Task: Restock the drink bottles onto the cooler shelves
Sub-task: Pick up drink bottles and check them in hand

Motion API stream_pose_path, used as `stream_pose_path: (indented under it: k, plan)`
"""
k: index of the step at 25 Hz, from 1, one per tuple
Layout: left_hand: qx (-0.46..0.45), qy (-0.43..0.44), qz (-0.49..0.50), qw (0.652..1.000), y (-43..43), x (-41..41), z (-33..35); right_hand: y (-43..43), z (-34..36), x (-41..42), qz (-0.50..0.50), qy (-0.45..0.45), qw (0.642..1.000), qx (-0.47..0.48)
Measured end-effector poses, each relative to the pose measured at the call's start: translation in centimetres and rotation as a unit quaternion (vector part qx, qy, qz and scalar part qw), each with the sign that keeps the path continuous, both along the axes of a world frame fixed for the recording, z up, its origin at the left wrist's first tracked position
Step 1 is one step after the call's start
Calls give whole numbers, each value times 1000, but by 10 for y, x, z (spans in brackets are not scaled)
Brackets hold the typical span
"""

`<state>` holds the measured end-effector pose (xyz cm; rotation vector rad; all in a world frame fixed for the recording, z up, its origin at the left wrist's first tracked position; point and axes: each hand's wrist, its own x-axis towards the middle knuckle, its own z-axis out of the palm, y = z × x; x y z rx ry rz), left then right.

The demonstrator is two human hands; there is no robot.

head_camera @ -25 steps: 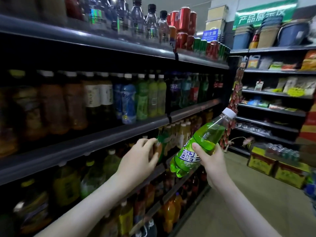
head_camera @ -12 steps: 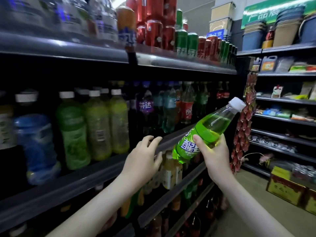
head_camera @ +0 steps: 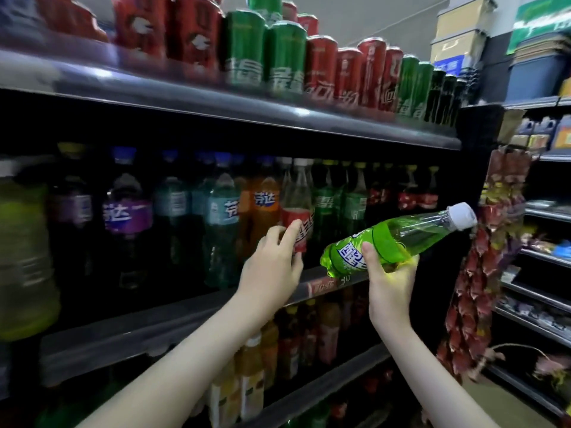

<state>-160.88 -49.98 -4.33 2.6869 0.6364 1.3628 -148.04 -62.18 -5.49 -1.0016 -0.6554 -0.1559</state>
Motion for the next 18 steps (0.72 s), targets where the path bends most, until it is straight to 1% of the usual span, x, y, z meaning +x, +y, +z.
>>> stream_pose_path:
  k: [3,6,8,10,14,16,18]
  plan:
    - [-76,9,54,996,15,45,-3,18,7,45,14,-30,999,-27]
    - [-106,7,96,990,35,80,0,40,9,81,35,-70,993,-91]
    - [-110,12,117,987,44,101,4,55,13,100,52,-88,983,-153]
    - [-110,27,143,983,51,122,8,70,21,118,74,-87,971,-210]
    - [-114,66,193,972,64,145,12,104,33,143,111,-70,948,-289]
    - [-128,55,200,970,66,147,13,118,41,151,123,-94,931,-331]
    - [-120,41,214,969,65,148,12,128,45,160,165,-128,907,-364]
